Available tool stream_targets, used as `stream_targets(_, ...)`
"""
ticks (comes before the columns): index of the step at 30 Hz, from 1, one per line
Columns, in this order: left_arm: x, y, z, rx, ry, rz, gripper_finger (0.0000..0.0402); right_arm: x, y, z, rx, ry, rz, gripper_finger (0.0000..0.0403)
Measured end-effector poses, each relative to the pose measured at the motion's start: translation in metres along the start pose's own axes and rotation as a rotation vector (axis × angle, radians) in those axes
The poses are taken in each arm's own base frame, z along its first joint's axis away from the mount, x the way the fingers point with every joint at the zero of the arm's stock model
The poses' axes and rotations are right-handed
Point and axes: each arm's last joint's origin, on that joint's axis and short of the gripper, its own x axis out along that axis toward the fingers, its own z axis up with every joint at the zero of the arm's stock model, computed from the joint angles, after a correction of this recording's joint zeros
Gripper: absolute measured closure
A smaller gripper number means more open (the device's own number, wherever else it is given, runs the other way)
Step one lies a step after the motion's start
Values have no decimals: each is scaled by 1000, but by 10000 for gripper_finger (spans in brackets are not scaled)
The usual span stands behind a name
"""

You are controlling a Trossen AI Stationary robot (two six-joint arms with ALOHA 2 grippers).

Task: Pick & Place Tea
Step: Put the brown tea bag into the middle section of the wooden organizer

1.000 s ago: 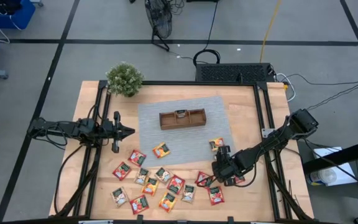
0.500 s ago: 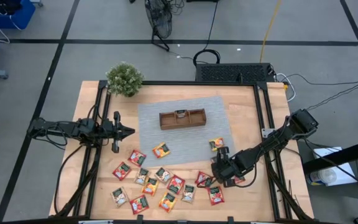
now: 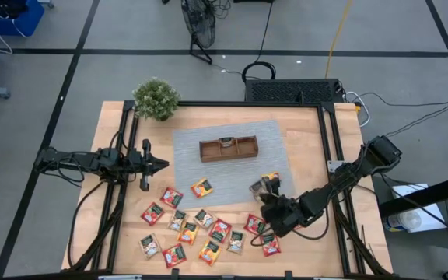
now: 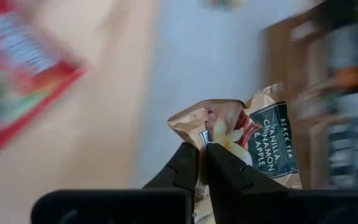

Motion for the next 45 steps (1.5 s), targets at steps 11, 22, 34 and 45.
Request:
stream_targets(11,0,0,5,-56,-49,0,371,35,-37,14,37,-230,-164,393)
stream_targets(22,-2,2,20,-21,-209,29,371,62,-77,3,98,-242,-298,393)
stream_targets(34,31,18,17,-286,-150,332,268,96,-107,-8,40,-290,-285,393)
stream_targets(45,139,36,70,-258,145,219,178,124,-111,-10,-28,-341,-448,393)
